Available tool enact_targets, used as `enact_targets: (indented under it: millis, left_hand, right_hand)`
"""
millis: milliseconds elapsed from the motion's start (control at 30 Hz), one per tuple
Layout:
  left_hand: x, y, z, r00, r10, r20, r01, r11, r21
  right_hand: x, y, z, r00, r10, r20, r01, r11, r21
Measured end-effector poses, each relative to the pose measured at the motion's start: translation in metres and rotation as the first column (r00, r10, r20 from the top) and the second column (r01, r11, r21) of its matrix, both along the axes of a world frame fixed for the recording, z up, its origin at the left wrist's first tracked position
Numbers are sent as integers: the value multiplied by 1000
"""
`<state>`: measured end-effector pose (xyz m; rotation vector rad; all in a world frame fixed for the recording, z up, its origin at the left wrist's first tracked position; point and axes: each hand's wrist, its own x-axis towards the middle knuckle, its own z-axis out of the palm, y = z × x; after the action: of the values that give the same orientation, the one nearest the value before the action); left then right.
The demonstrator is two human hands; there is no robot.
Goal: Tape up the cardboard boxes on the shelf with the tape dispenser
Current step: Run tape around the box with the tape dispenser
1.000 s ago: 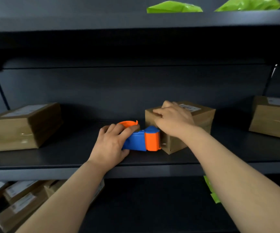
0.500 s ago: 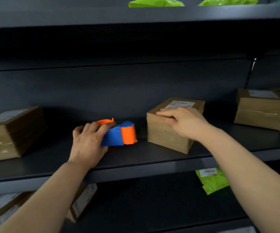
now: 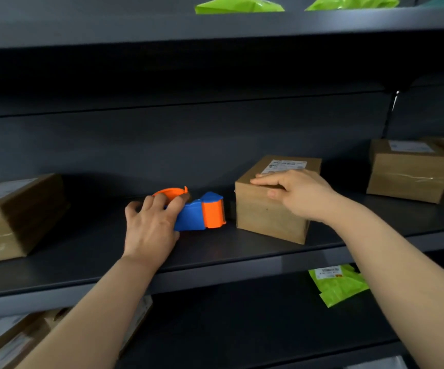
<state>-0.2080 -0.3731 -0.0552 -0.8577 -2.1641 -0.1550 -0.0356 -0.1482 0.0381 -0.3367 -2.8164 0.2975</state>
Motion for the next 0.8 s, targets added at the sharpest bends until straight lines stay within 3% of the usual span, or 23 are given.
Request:
enact_targets:
  millis: [133,233,333,433,567,800]
  left_hand:
    - [7,22,-1,1000,3,-10,-3,1000,23]
    - [5,25,-2,997,-75,10,75,997,34]
    - [5,24,-2,991,-134,25,132,990,43]
    - [6,23,-3,988,-154,28,152,987,46]
    - [6,23,-4,986,-166,8,165,985,40]
    - [6,21,-3,984,-178,28,176,983,50]
  right_hand:
    - [3,-1,3,999,19,29,-18,998,-62]
    - [3,-1,4,999,-21,29,22,1000,-11]
    - [-11,-19,-18,978,-101,-181,139,967,211]
    - [-35,-30,-49,895,-125,-428,317,854,412]
    - [-53,-15,-64,747,-58,-663,432,800,417]
    - [-44,7,-66,664,72,-744,371,833,411]
